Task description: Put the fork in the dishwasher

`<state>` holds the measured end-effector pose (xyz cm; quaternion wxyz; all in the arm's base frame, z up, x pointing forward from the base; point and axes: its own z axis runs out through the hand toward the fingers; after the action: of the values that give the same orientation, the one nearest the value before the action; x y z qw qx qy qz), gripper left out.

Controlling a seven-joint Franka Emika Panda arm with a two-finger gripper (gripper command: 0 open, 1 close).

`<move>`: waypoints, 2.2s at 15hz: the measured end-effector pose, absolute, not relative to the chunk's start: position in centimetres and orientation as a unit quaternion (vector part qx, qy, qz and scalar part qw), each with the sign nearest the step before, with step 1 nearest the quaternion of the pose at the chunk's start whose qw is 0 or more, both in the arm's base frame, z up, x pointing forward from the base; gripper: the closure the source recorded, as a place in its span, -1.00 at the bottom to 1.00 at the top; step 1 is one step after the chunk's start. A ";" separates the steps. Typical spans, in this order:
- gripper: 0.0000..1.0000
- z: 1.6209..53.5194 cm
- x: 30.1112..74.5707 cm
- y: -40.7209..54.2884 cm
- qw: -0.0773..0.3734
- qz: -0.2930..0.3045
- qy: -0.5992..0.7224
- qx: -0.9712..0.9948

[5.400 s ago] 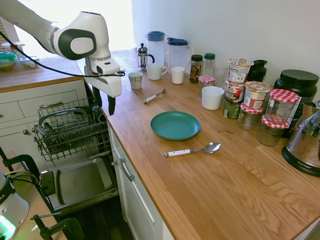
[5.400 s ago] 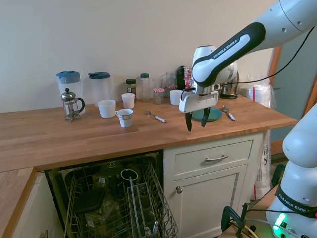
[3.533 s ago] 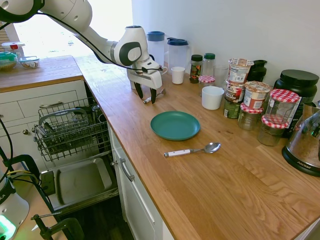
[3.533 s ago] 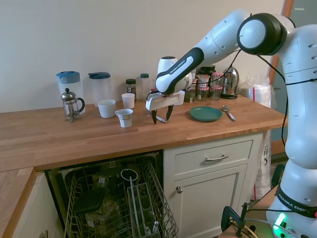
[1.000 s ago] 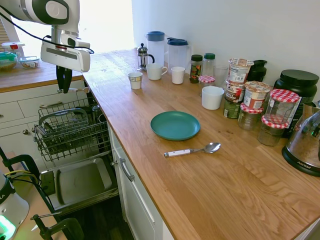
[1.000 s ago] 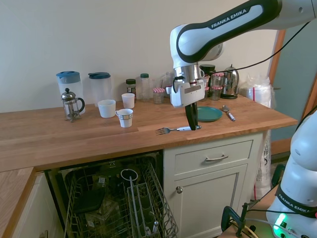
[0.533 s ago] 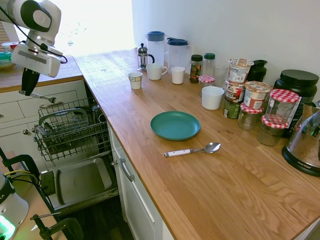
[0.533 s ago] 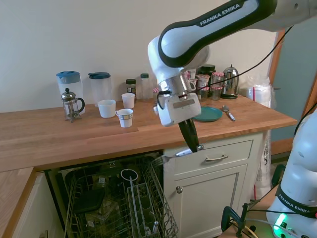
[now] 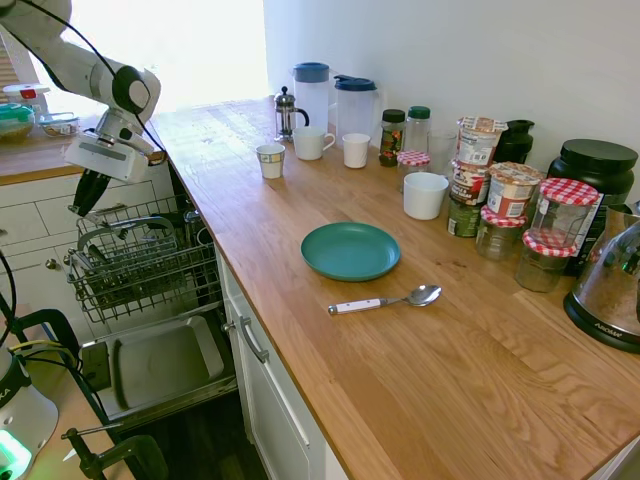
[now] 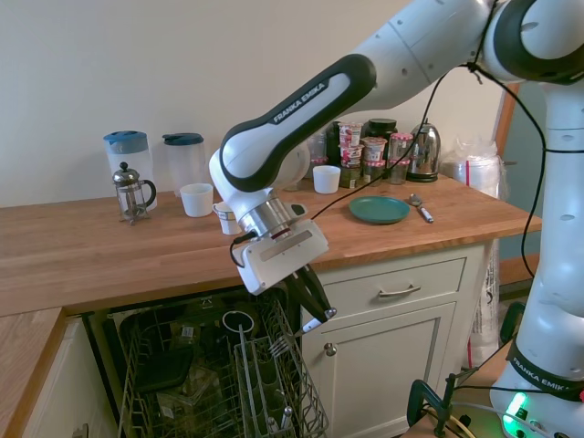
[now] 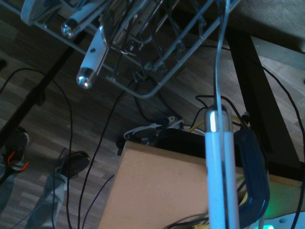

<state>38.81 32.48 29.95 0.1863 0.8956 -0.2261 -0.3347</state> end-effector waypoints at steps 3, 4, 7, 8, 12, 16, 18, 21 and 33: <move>1.00 28.3 40.2 33.3 0.206 -0.351 -0.229 0.884; 1.00 28.0 40.5 33.6 0.212 -0.353 -0.231 0.882; 1.00 27.2 41.5 34.5 0.232 -0.352 -0.233 0.876; 1.00 26.9 41.9 34.7 0.238 -0.348 -0.235 0.876; 1.00 26.1 44.1 34.3 0.255 -0.348 -0.245 0.869; 1.00 25.2 44.1 35.4 0.267 -0.355 -0.237 0.864; 1.00 25.0 43.5 36.6 0.274 -0.353 -0.230 0.865; 1.00 24.1 43.3 37.3 0.282 -0.356 -0.229 0.861; 1.00 23.8 43.9 39.8 0.355 -0.349 -0.232 0.836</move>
<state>43.88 39.81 23.82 0.3552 0.8357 -0.2321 -0.3486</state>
